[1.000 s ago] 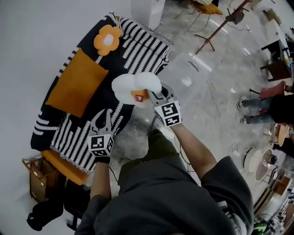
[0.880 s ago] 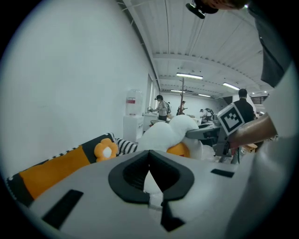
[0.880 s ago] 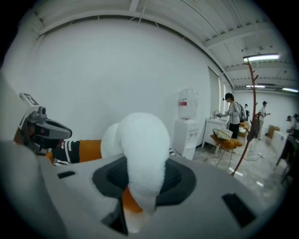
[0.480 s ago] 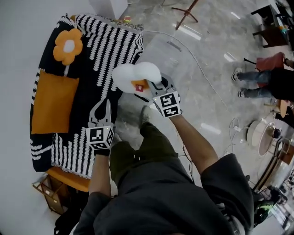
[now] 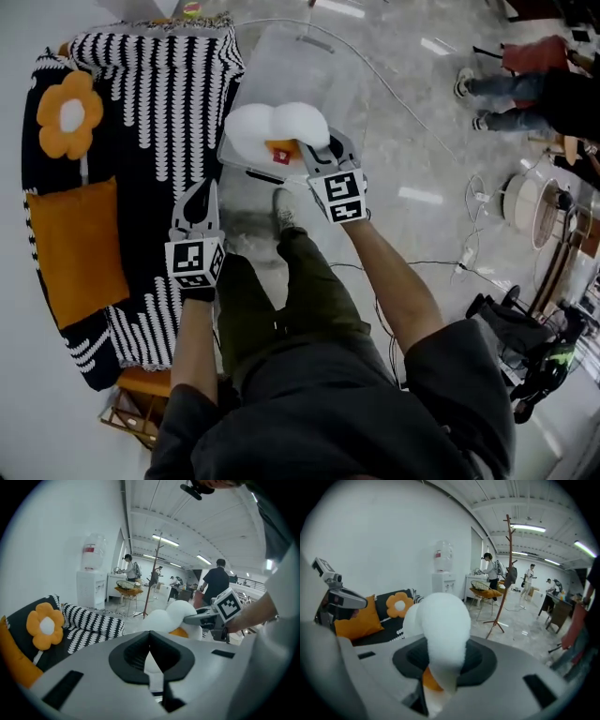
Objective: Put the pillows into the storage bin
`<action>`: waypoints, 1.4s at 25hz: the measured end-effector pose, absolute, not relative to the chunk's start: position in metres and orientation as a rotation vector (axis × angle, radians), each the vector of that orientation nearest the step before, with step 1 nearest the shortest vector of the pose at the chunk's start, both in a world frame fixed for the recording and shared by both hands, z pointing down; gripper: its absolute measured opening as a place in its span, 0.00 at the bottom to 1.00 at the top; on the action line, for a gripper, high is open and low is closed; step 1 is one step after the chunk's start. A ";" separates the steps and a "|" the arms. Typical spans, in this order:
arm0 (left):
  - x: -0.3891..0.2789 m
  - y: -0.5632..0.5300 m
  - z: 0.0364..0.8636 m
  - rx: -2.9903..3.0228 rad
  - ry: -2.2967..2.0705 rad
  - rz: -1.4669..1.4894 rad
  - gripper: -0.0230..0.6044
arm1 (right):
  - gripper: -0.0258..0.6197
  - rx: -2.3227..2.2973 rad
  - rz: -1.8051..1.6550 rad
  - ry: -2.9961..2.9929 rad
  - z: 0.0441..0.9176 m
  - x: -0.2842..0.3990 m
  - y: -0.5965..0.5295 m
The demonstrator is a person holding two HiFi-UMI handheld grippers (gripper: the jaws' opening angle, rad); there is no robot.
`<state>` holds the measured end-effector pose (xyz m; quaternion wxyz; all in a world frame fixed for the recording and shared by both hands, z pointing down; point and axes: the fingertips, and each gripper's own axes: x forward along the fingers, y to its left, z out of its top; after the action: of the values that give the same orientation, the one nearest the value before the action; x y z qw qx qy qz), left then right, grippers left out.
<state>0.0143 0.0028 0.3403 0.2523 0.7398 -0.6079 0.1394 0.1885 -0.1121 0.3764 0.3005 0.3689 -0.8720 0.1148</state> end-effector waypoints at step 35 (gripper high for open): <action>0.038 0.041 0.710 1.805 -1.426 0.521 0.04 | 0.44 0.934 0.453 -1.873 0.877 0.245 -0.115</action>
<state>0.0378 0.0408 0.7100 0.3818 0.7073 -0.5589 0.2040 0.2452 -0.1151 0.8773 0.4796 0.3828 -0.7675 0.1856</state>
